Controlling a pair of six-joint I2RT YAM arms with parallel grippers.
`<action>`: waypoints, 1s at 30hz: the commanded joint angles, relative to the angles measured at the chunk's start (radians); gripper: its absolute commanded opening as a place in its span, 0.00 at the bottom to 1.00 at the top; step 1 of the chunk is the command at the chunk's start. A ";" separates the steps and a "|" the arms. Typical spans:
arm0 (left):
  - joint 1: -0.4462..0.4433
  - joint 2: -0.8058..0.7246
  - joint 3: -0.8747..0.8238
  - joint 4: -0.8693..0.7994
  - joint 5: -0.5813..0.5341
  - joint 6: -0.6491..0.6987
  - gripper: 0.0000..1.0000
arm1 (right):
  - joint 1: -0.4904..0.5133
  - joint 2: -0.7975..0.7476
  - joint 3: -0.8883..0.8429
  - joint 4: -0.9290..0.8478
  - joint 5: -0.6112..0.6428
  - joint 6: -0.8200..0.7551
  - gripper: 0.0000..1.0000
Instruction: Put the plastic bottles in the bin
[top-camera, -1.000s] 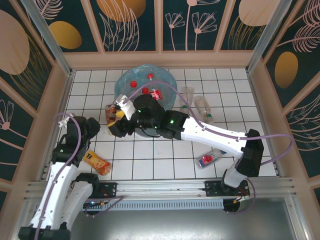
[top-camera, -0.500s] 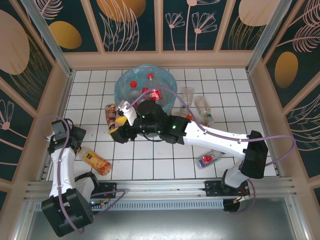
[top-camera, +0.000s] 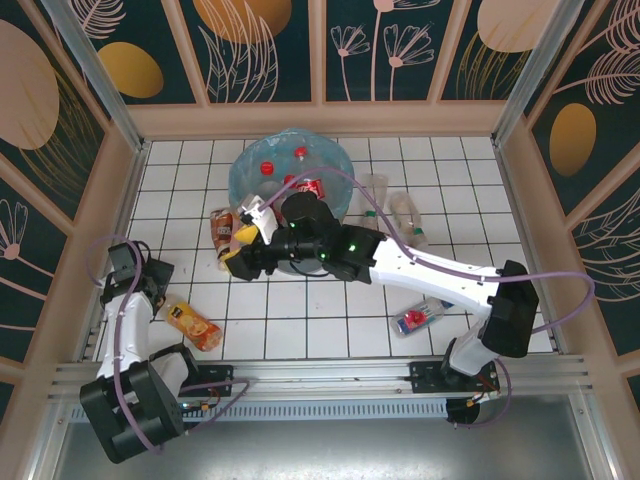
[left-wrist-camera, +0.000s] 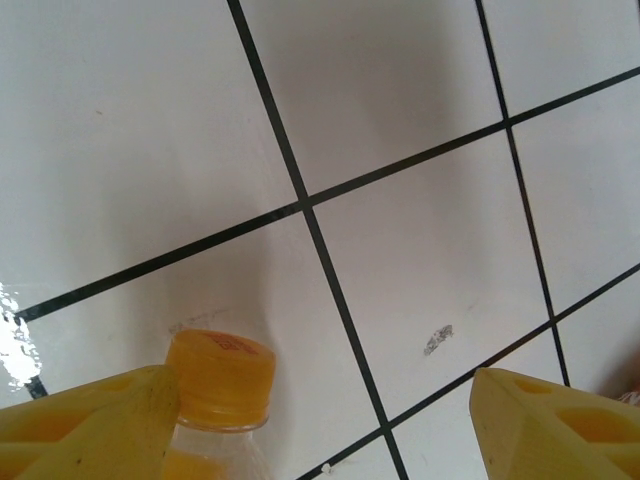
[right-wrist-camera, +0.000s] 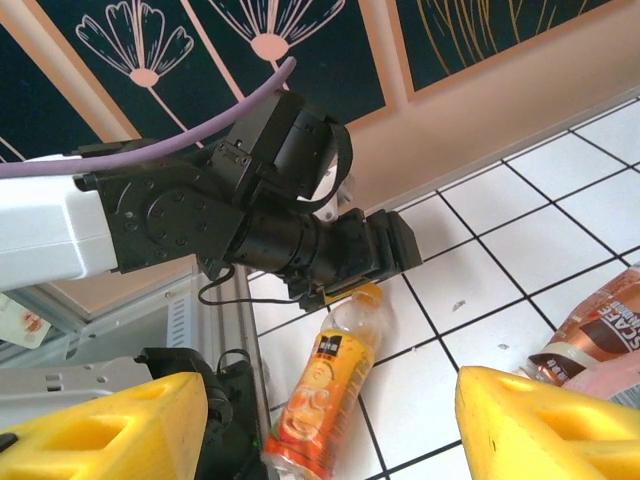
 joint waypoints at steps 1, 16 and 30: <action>0.007 0.030 -0.024 0.062 0.019 0.017 0.76 | 0.002 0.022 0.030 -0.007 -0.010 0.011 0.67; 0.007 0.057 -0.087 0.150 0.142 0.055 0.77 | 0.019 0.076 0.059 0.003 0.023 0.063 0.67; 0.007 0.012 -0.127 0.143 0.203 0.061 0.54 | 0.024 0.100 0.047 0.023 0.035 0.062 0.67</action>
